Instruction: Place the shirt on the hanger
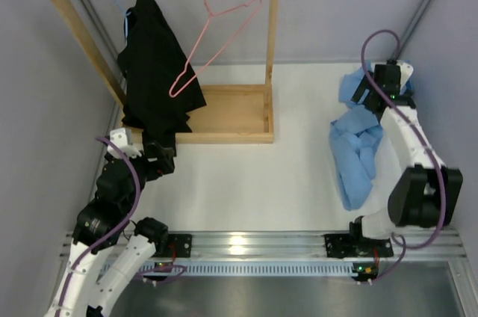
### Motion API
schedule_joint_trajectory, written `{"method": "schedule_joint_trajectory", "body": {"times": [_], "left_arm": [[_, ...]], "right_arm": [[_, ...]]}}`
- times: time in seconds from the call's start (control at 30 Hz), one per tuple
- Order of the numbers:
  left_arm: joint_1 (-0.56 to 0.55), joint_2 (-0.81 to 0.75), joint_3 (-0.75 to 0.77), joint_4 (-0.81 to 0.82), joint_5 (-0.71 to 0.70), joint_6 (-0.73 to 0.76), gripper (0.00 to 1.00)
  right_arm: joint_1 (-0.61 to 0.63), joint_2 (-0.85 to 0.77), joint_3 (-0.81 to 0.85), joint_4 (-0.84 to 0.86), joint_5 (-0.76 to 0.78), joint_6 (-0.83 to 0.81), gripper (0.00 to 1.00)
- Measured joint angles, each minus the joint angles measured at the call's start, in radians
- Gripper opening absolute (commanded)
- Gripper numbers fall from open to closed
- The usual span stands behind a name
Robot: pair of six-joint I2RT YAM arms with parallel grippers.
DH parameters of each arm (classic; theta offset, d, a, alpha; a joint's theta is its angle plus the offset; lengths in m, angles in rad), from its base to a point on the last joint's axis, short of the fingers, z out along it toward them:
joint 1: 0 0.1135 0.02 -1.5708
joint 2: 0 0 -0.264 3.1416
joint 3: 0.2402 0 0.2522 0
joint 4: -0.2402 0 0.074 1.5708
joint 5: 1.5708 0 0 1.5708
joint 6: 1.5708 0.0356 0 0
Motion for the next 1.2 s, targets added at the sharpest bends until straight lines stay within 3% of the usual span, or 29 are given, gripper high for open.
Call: {"method": "schedule_joint_trajectory", "body": {"times": [0.13,0.2,0.23,0.27,0.33,0.37,0.5,0.63,0.83,1.07,1.2], "left_arm": [[-0.003,0.003,0.0,0.001,0.002,0.0,0.98],[-0.004,0.003,0.0,0.001,0.002,0.0,0.98],[-0.004,0.003,0.0,0.001,0.002,0.0,0.98],[-0.004,0.003,0.0,0.001,0.003,0.0,0.98],[-0.005,0.003,0.0,0.001,0.002,0.0,0.98],[-0.005,0.004,0.0,0.001,0.003,0.0,0.98],[-0.005,0.015,0.0,0.002,0.003,0.0,0.98],[-0.005,0.018,-0.001,0.003,0.007,0.0,0.98],[-0.005,-0.001,-0.001,0.005,0.053,0.011,0.98],[-0.006,-0.102,-0.003,0.064,0.239,0.069,0.98],[-0.007,-0.112,-0.004,0.092,0.329,0.091,0.98]], "right_arm": [[-0.097,0.259,0.111,0.035,-0.064,0.001,0.99],[-0.114,0.37,0.146,0.042,-0.097,-0.008,0.81],[-0.116,0.415,0.155,0.044,-0.116,-0.014,0.66],[-0.116,0.442,0.156,0.046,-0.133,-0.022,0.38],[-0.111,0.473,0.138,0.053,-0.19,-0.024,0.04],[-0.106,0.463,0.109,0.075,-0.221,-0.029,0.0],[-0.039,0.243,-0.098,0.153,-0.321,-0.009,0.0],[0.133,-0.176,-0.315,0.203,-0.472,0.021,0.0],[0.272,-0.603,-0.458,0.205,-0.747,0.054,0.0],[0.291,-0.867,-0.469,0.125,-1.124,0.046,0.0],[0.293,-0.888,-0.469,0.171,-1.294,0.119,0.0]]}}
